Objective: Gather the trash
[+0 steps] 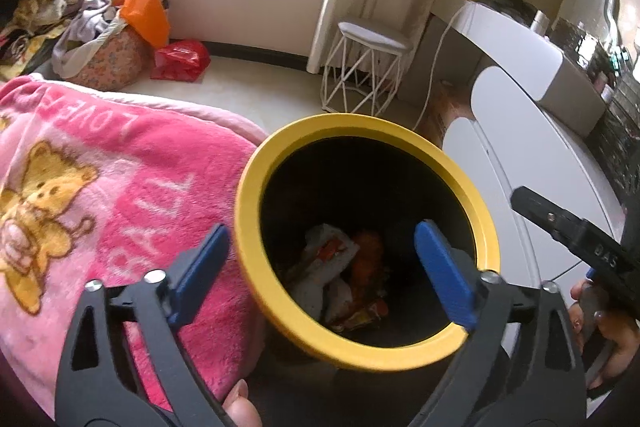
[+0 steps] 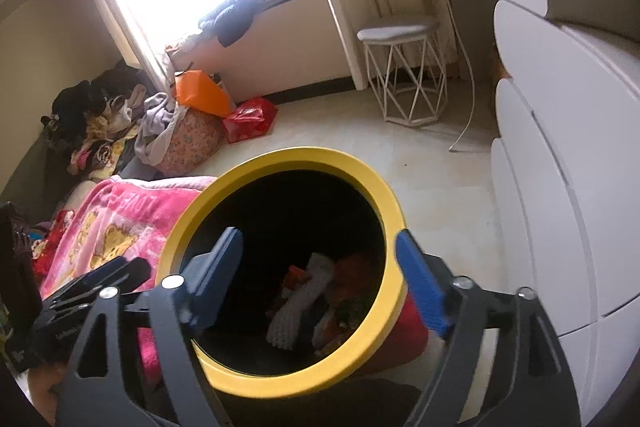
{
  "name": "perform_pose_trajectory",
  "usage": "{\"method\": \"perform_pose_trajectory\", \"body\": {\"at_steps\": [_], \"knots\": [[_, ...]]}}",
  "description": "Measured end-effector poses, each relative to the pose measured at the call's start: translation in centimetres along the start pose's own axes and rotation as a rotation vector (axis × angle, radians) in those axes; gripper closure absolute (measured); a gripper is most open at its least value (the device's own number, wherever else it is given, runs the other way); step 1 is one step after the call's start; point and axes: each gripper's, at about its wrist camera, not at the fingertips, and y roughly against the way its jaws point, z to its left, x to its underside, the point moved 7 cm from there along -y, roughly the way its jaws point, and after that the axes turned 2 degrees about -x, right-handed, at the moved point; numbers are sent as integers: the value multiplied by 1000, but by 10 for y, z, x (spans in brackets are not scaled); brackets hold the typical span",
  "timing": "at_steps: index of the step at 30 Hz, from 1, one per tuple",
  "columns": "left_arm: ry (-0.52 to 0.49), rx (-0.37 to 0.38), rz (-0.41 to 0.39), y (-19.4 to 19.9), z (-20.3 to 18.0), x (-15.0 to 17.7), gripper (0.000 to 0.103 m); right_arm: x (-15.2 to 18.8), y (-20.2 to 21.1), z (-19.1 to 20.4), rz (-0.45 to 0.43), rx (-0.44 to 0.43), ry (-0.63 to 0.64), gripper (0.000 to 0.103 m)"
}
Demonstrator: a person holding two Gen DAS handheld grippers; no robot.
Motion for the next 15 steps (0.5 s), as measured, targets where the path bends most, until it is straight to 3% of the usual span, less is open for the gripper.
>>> {"method": "perform_pose_trajectory", "body": {"at_steps": [7,15], "knots": [[37,-35,-26,24,22,4,11,2,15,13,-38,19,55,7],[82,-118,-98,64,55,10,11,15,25,46,-52,-15,133,7]]}}
